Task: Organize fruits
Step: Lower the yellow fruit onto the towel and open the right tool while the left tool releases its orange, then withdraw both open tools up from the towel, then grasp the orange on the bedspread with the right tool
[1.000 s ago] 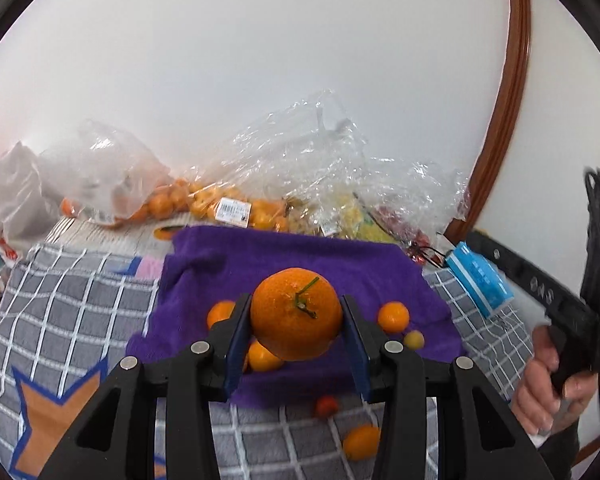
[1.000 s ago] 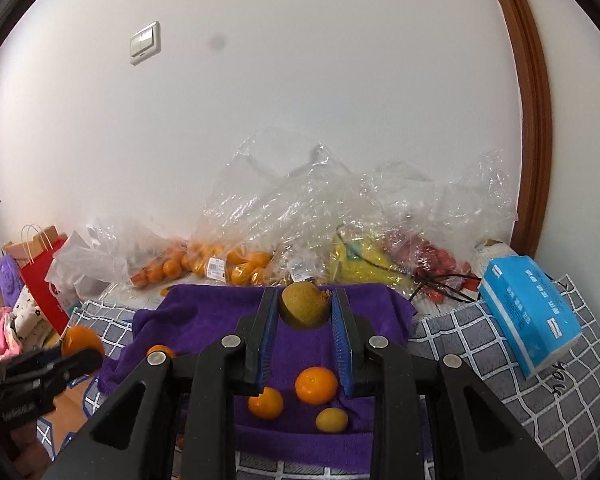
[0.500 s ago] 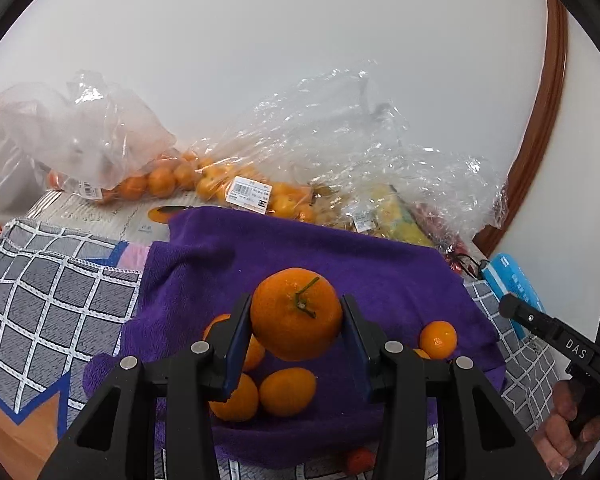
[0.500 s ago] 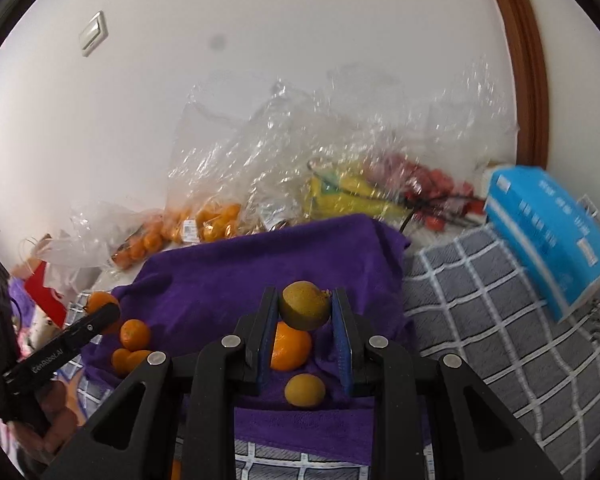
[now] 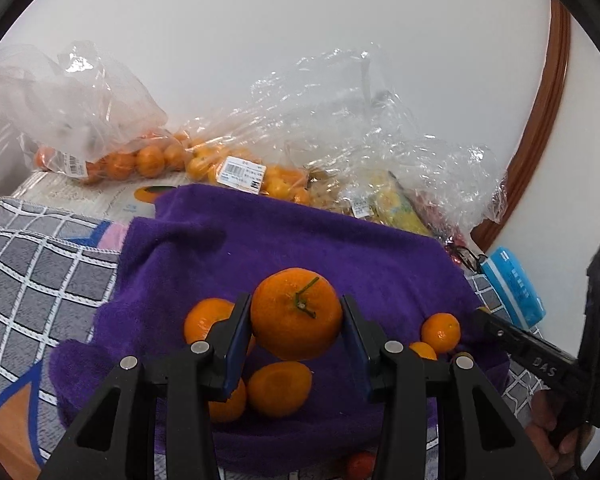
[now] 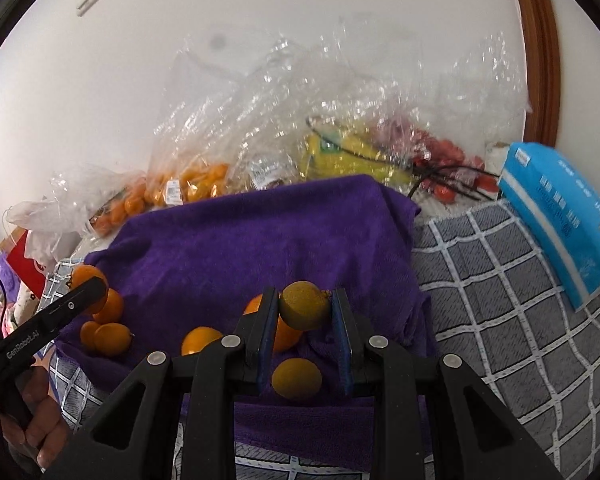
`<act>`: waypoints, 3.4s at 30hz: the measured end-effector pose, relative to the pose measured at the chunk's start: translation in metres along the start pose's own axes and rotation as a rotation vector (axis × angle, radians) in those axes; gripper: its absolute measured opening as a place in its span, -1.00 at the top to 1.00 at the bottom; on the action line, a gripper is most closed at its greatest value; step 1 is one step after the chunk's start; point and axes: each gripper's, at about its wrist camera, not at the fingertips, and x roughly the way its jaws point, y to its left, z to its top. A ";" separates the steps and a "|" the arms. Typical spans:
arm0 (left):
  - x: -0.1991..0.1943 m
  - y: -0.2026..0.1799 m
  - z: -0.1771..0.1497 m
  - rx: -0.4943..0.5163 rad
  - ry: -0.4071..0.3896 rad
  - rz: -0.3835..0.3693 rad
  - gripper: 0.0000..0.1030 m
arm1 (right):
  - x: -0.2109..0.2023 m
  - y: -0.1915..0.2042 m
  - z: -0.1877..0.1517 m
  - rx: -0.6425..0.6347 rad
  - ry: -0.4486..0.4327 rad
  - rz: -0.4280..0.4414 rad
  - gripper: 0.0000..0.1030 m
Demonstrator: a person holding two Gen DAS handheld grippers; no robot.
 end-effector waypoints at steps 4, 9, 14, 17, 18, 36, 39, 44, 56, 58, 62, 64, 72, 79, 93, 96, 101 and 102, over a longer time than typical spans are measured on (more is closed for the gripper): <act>0.006 -0.001 -0.002 0.005 0.011 0.012 0.20 | 0.008 -0.003 -0.003 0.006 0.026 -0.011 0.49; 0.011 0.000 -0.003 -0.006 0.034 0.007 0.20 | 0.009 -0.002 -0.003 -0.004 0.018 -0.019 0.48; 0.015 -0.005 -0.006 0.016 0.055 0.006 0.19 | 0.009 -0.001 -0.003 -0.014 0.014 -0.021 0.48; 0.017 -0.005 -0.006 0.013 0.068 0.000 0.19 | 0.008 -0.001 -0.003 -0.021 0.010 -0.029 0.48; 0.018 -0.005 -0.006 0.010 0.071 -0.002 0.19 | 0.008 0.000 -0.003 -0.024 0.009 -0.033 0.48; 0.008 -0.009 -0.006 0.024 0.050 -0.021 0.03 | -0.016 0.017 -0.004 -0.084 -0.133 -0.027 -0.14; 0.006 -0.011 -0.006 0.033 0.037 -0.016 0.02 | -0.016 0.020 -0.005 -0.095 -0.137 -0.015 -0.18; 0.002 -0.014 -0.007 0.028 0.020 -0.011 0.01 | -0.020 0.028 -0.008 -0.131 -0.161 0.002 -0.17; -0.032 -0.021 -0.004 0.062 -0.119 0.046 0.01 | -0.053 0.050 -0.011 -0.193 -0.247 0.063 -0.17; -0.043 -0.025 -0.001 0.110 -0.180 0.105 0.01 | -0.064 0.053 -0.011 -0.169 -0.254 0.070 -0.17; -0.050 -0.021 0.009 0.075 -0.112 0.091 0.01 | -0.086 0.055 -0.015 -0.148 -0.246 0.100 -0.17; -0.054 -0.020 0.008 0.070 -0.077 0.087 0.01 | -0.094 0.056 -0.020 -0.130 -0.221 0.107 -0.17; -0.077 0.001 -0.017 0.101 0.020 0.141 0.01 | -0.099 0.069 -0.058 -0.183 -0.136 0.038 -0.17; -0.090 0.029 -0.039 0.073 0.080 0.159 0.01 | -0.095 0.087 -0.089 -0.223 -0.064 0.059 -0.12; -0.090 0.045 -0.069 0.121 0.116 0.113 0.01 | -0.062 0.116 -0.109 -0.243 0.083 0.105 -0.02; -0.084 0.053 -0.071 0.077 0.158 0.092 0.01 | -0.052 0.118 -0.110 -0.244 0.116 0.103 -0.02; -0.090 0.057 -0.072 0.054 0.131 0.075 0.01 | -0.042 0.123 -0.112 -0.263 0.138 0.084 -0.02; -0.089 0.056 -0.072 0.057 0.134 0.073 0.01 | -0.040 0.124 -0.112 -0.266 0.146 0.075 0.00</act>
